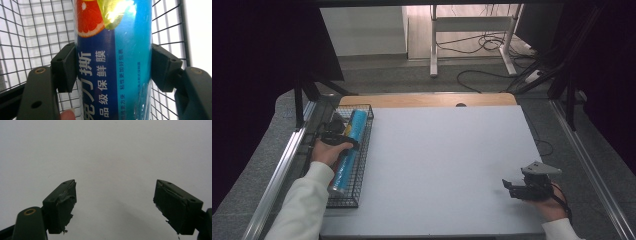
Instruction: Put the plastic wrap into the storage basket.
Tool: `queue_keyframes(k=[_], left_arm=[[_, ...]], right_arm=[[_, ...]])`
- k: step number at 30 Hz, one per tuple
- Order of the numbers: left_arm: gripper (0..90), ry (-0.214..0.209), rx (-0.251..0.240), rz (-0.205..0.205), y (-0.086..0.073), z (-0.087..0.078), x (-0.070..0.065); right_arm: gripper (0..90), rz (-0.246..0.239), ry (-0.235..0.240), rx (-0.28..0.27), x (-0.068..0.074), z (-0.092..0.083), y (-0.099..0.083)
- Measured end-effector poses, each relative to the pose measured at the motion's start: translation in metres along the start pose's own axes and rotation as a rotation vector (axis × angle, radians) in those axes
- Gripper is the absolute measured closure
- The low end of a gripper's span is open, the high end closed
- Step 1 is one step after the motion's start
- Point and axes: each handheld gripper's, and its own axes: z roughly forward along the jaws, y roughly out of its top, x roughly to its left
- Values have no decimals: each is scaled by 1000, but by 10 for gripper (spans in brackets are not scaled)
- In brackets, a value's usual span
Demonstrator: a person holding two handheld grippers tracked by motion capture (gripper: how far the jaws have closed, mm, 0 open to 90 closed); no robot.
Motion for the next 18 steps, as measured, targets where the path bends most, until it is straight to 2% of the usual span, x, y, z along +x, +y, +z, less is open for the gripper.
queue_keyframes(k=[2, 3, 5, 6, 7, 9, 12, 13, 14, 16, 17, 18], left_arm=[[315, 10, 12, -4, 0, 6, 0], [314, 26, 36, -2, -1, 12, 0], [312, 29, 42, -4, -2, 15, 0], [304, 31, 28, -4, -3, 15, 0], [292, 29, -7, -5, -3, 11, -1], [232, 35, -65, 24, -4, -5, -6], [174, 32, -94, 35, -6, -12, -9], [161, 16, -123, 40, -9, -19, -10], [150, 16, -123, 40, -9, -19, -10], [144, -13, -171, 56, -13, -29, -9], [144, -13, -171, 56, -13, -29, -9], [144, -20, -195, 64, -16, -33, -10]], right_arm=[[191, -2, 0, 0, 0, 0, 0], [191, -2, 0, 0, 0, 0, 0], [191, -3, 0, -1, 0, 0, 0], [192, -3, 0, 0, 0, 0, 0], [192, -2, 1, -1, -1, 0, 0], [192, 1, -2, -1, -1, -1, 0], [192, -1, -3, -3, -1, -1, 0], [191, -3, -1, -4, -1, -2, 0], [191, -3, -1, -4, -1, -2, 0], [191, 0, -2, -8, -1, -3, 0], [191, 0, -2, -8, -1, -3, 0], [191, 0, -2, -10, -1, -3, 0]])
